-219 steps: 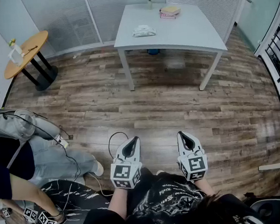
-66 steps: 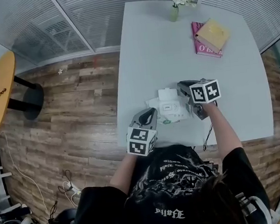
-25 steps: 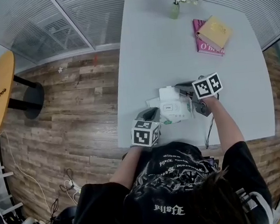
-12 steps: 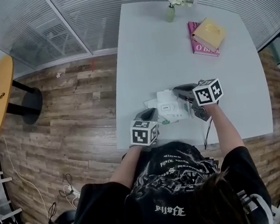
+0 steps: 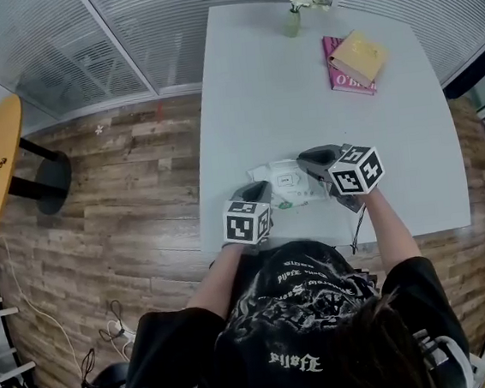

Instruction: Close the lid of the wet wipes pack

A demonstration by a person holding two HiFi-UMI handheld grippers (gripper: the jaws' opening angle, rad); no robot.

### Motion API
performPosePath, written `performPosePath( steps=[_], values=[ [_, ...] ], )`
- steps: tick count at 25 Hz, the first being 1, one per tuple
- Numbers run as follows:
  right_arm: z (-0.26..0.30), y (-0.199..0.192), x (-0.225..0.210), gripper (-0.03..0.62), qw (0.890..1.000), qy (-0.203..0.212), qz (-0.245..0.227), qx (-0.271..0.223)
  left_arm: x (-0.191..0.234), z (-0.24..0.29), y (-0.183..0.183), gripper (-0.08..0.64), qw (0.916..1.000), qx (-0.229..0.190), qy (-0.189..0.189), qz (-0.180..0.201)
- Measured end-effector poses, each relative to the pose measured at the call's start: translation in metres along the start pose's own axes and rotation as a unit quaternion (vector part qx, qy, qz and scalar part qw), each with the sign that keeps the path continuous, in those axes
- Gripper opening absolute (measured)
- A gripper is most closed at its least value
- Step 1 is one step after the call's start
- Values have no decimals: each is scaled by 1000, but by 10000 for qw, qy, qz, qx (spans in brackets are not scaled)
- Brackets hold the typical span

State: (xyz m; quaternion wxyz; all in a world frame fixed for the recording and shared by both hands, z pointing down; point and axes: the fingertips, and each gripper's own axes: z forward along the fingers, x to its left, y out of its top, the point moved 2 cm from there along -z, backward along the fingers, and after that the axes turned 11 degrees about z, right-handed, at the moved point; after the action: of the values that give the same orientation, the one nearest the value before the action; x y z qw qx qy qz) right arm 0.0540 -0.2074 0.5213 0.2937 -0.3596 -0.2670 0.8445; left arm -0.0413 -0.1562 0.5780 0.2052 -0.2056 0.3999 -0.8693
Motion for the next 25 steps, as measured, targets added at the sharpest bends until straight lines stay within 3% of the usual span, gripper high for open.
performPosePath(
  steps=[7, 25],
  values=[
    [-4, -16, 14, 48, 9943, -379, -985, 175, 2, -1, 1, 12, 9998, 67, -196, -71],
    [2, -59, 20, 60, 9828, -584, -1580, 755, -10, -13, 7, 12, 9996, -211, -101, -135]
  ],
)
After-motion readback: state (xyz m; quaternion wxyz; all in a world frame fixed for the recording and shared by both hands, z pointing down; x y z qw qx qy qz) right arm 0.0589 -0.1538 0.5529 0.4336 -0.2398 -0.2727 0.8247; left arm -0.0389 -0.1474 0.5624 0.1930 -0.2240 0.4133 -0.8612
